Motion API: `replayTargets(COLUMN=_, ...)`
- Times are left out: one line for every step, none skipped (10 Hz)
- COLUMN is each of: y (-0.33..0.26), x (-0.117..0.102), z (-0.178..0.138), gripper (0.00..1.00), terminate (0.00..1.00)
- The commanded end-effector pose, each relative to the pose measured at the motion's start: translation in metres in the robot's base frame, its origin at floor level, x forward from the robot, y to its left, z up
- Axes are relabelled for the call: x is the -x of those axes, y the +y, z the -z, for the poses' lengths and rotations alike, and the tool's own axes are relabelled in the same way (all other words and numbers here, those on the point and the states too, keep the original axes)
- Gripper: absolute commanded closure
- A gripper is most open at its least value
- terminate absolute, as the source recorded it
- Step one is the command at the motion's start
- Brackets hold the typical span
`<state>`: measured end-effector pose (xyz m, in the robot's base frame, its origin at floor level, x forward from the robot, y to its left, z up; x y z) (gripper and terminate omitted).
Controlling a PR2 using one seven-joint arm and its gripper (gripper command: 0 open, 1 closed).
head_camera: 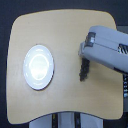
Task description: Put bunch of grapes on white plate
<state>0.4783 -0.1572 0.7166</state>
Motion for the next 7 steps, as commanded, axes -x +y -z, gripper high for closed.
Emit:
replayTargets(y=0.015, x=0.000, z=-0.010, gripper=1.00, terminate=0.00)
replayTargets(y=0.016, x=-0.001, z=-0.014, gripper=1.00, terminate=0.00)
replayTargets(y=0.017, x=-0.002, z=-0.016, gripper=1.00, terminate=0.00)
replayTargets(y=0.021, x=-0.001, z=-0.022, gripper=1.00, terminate=0.00)
replayTargets(y=0.023, x=0.000, z=-0.029, gripper=1.00, terminate=0.00)
replayTargets(y=0.028, x=0.000, z=-0.049, gripper=1.00, terminate=0.00)
replayTargets(y=0.032, x=-0.002, z=-0.071, gripper=1.00, terminate=0.00)
